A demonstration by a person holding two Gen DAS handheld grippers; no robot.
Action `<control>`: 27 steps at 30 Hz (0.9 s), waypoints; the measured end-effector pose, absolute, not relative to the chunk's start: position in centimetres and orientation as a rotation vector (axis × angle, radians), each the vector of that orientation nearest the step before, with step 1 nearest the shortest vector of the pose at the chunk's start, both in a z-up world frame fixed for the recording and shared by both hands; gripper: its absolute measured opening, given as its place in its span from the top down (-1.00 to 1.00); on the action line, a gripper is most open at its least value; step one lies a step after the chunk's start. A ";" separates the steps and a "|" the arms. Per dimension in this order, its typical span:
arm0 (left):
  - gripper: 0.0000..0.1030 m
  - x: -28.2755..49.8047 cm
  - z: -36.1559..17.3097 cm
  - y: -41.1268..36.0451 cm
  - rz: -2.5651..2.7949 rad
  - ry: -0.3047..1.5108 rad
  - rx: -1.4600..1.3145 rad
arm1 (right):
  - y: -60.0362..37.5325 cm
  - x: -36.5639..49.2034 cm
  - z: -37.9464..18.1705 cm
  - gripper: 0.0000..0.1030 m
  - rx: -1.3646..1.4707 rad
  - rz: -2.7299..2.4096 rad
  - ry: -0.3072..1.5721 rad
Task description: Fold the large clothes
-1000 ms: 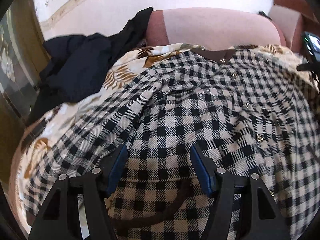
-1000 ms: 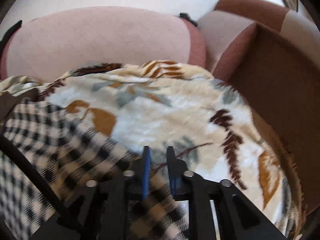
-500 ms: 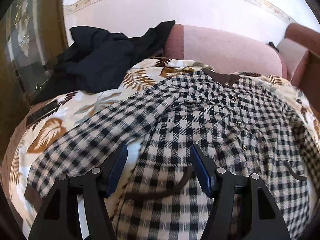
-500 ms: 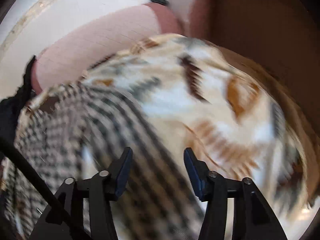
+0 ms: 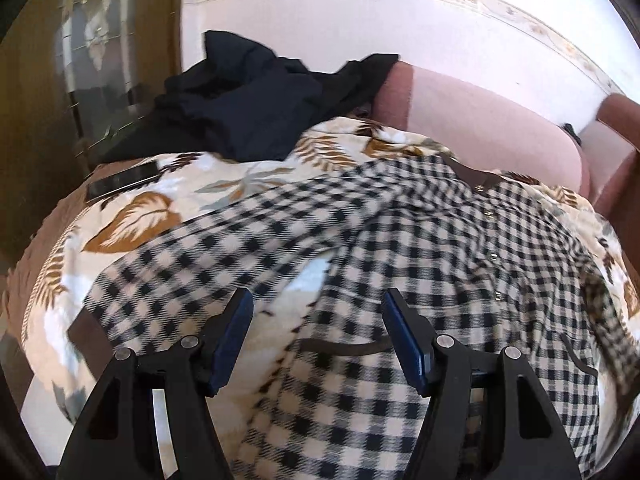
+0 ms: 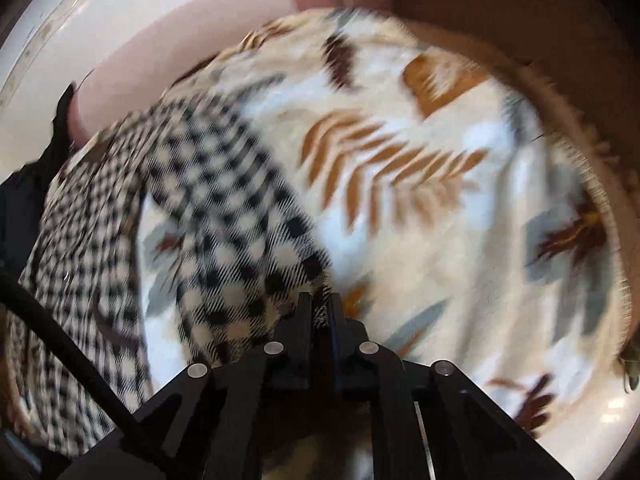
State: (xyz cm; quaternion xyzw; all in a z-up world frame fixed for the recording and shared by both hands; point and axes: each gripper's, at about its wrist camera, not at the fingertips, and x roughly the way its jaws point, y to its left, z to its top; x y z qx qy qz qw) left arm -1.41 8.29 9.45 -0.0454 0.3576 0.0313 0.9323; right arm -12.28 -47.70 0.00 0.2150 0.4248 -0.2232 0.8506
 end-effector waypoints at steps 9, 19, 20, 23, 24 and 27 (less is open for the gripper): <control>-0.27 -1.2 5.7 12.1 0.072 0.889 -0.171 | -44.7 -12.8 3.9 0.11 0.328 -0.636 0.726; -0.28 -2.9 2.6 10.6 -0.122 1.024 -0.149 | -29.3 -10.9 -2.0 -0.26 0.264 -0.021 0.983; -0.28 -3.4 2.4 9.6 -0.137 1.027 -0.107 | -28.4 -11.2 -2.0 -0.26 0.219 -0.035 0.973; 0.66 -4.7 2.5 6.6 -0.170 1.020 0.023 | -27.6 -11.5 -2.1 -0.03 0.199 -0.031 0.973; 0.81 -5.1 2.8 5.9 -0.181 1.017 0.037 | -27.2 -11.8 -1.9 0.44 0.193 -0.004 0.969; 0.83 -6.3 4.5 5.9 -0.200 0.988 0.004 | -27.2 -12.0 -1.1 0.87 0.227 0.023 0.949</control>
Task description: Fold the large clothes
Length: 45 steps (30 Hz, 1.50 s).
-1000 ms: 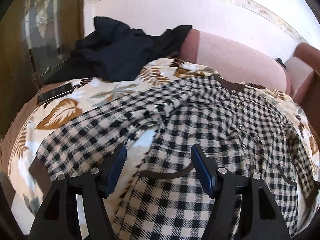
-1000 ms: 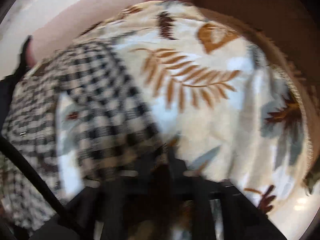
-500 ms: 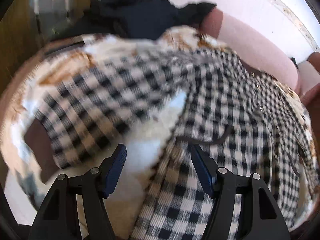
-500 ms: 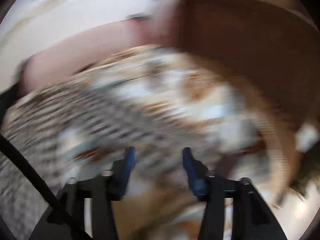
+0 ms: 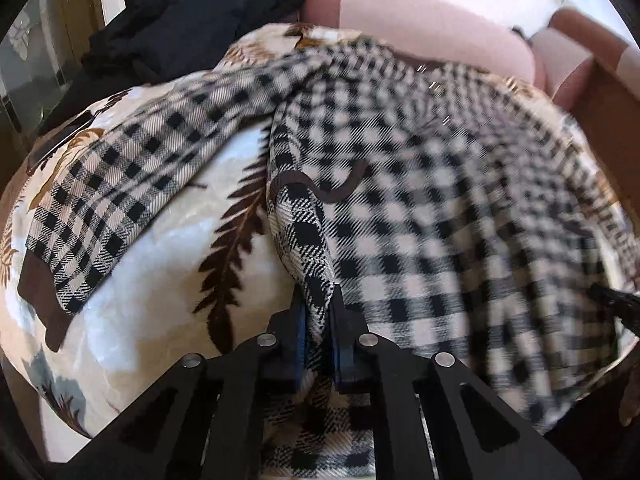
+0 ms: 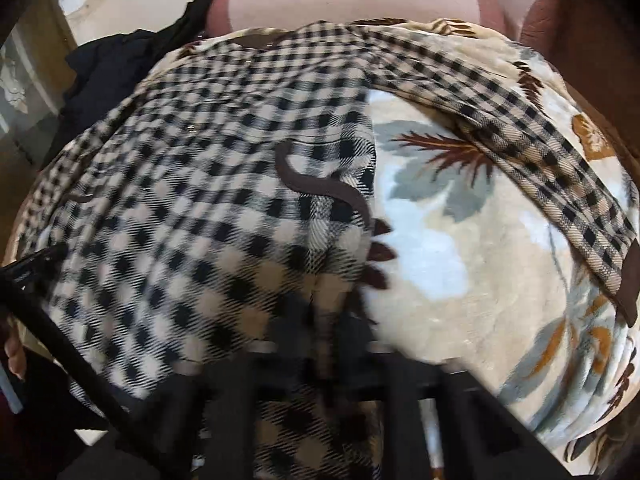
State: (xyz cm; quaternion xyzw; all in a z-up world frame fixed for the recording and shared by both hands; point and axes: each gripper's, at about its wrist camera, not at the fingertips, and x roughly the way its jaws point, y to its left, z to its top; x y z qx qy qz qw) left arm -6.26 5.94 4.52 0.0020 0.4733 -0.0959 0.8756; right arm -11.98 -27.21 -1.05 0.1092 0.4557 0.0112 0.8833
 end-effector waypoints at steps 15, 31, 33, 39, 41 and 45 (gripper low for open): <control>0.76 -13.4 7.9 12.6 -0.147 0.949 -0.187 | -34.9 -18.4 0.2 0.60 0.431 -0.192 0.886; 0.02 -3.8 9.8 1.0 -0.282 0.870 -0.093 | -21.8 -16.5 -2.3 0.54 0.354 0.308 1.020; 0.02 -3.5 8.5 0.2 -0.302 0.887 -0.113 | -20.7 -18.2 -2.0 0.54 0.271 0.329 1.024; 0.02 -3.9 4.3 -2.6 -0.351 0.976 -0.010 | -29.4 -20.7 2.4 0.34 0.339 0.117 0.969; 0.01 -3.7 3.5 -3.0 -0.355 0.995 -0.003 | -35.1 -21.3 3.5 0.04 0.430 -0.069 0.922; -0.07 -3.3 3.0 -3.2 -0.346 0.995 -0.026 | -47.9 -23.8 3.6 -0.12 0.638 -0.463 0.840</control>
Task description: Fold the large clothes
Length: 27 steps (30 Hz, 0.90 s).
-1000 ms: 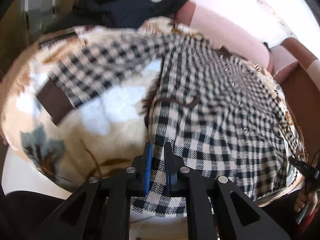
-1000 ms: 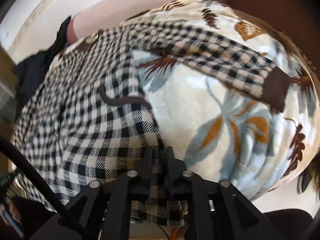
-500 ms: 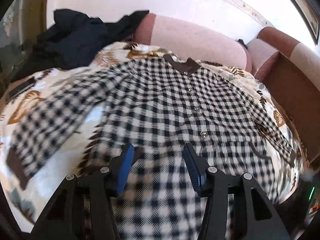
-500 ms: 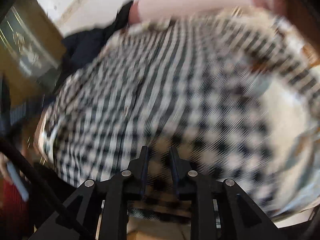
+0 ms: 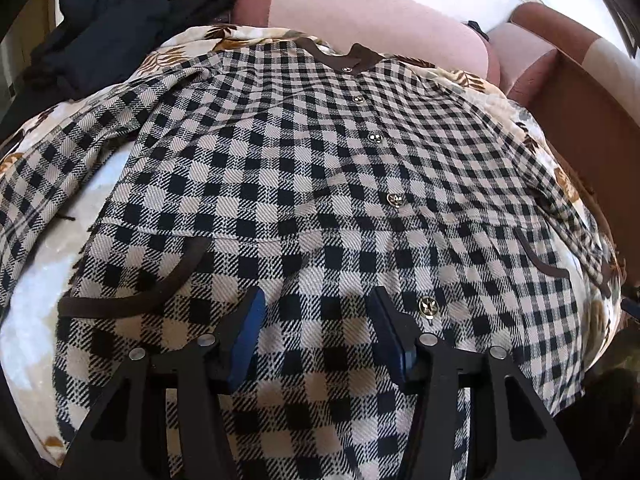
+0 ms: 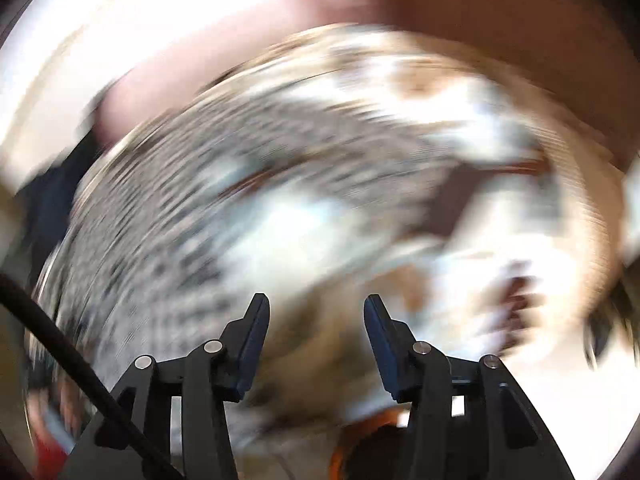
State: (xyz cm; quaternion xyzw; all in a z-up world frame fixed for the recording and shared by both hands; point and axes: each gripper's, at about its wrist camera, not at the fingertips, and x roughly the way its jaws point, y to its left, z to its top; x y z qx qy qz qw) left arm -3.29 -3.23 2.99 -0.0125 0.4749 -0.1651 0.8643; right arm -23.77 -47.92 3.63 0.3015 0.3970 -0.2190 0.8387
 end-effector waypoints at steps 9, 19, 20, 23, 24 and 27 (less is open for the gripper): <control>-0.24 -3.5 2.7 -4.0 -0.327 0.964 0.009 | -54.8 -20.5 -0.4 -0.17 0.792 -0.538 0.839; -0.25 -3.4 4.7 -2.3 -0.329 0.918 0.004 | -55.1 -18.9 4.2 0.80 0.686 -0.631 0.718; -0.25 -3.2 5.7 -1.8 -0.321 0.891 0.008 | -55.7 -19.1 5.2 0.81 0.674 -0.667 0.699; -0.25 -2.2 9.3 0.6 -0.286 0.796 0.007 | -56.1 -18.3 8.4 0.81 0.636 -0.722 0.652; -0.25 -1.4 10.7 2.0 -0.262 0.764 -0.013 | -55.5 -17.4 9.7 0.81 0.614 -0.717 0.641; -0.25 0.8 12.8 5.4 -0.193 0.716 -0.062 | -52.1 -14.1 13.1 0.81 0.515 -0.641 0.631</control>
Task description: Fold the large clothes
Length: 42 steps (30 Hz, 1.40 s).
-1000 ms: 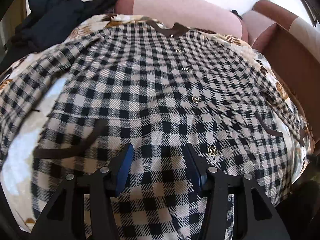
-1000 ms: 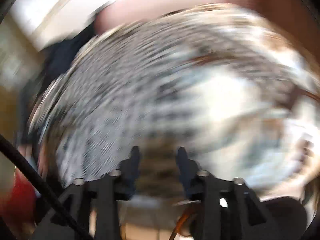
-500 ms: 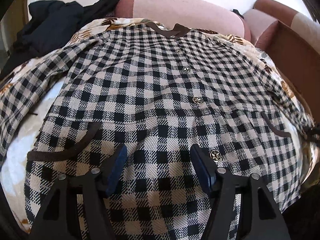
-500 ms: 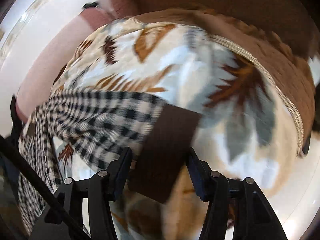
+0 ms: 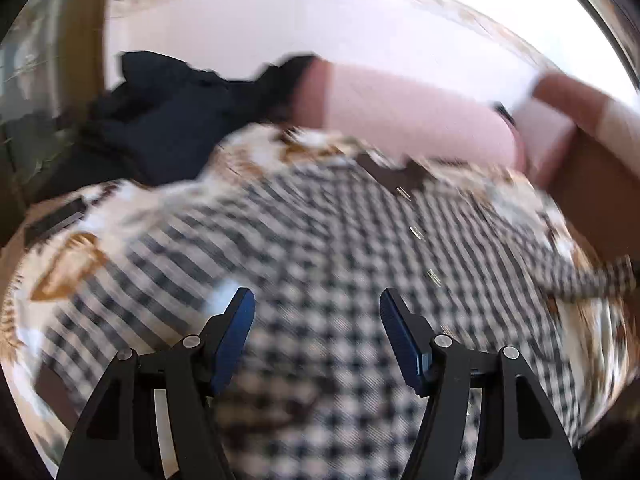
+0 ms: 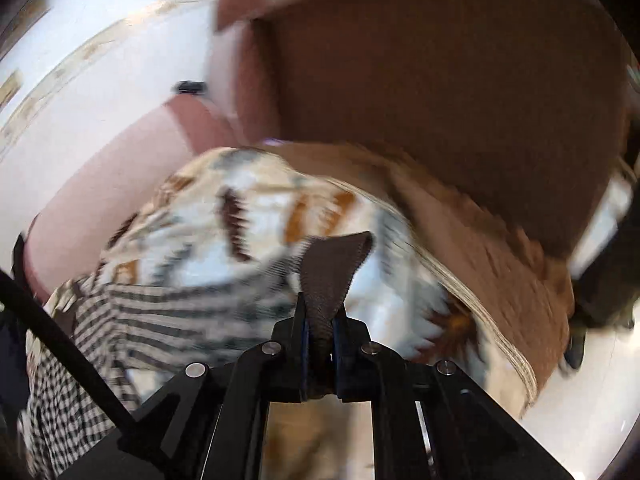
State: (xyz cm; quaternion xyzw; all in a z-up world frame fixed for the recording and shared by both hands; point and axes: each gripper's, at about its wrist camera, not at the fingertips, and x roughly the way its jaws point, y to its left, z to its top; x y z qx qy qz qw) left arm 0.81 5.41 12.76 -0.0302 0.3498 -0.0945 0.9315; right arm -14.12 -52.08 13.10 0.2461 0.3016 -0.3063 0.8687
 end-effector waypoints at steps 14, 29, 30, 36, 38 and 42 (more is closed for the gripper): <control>-0.26 5.6 13.1 23.1 0.152 0.644 -0.409 | -16.9 10.4 13.4 0.82 0.241 -0.010 0.790; -0.26 6.7 11.8 27.3 0.231 0.671 -0.453 | -1.2 22.5 2.0 0.73 0.131 0.257 1.023; -0.26 6.6 11.7 27.6 0.240 0.672 -0.455 | -0.9 22.4 2.1 0.72 0.112 0.261 1.021; -0.26 5.6 11.6 31.0 0.363 0.660 -0.462 | 1.3 19.9 5.9 0.72 0.088 0.394 0.954; -0.26 4.6 11.7 33.0 0.478 0.648 -0.458 | 2.5 17.8 6.8 0.69 0.061 0.466 0.942; -0.26 2.6 11.7 36.7 0.623 0.629 -0.503 | 7.4 12.1 6.6 0.11 -0.044 0.678 0.941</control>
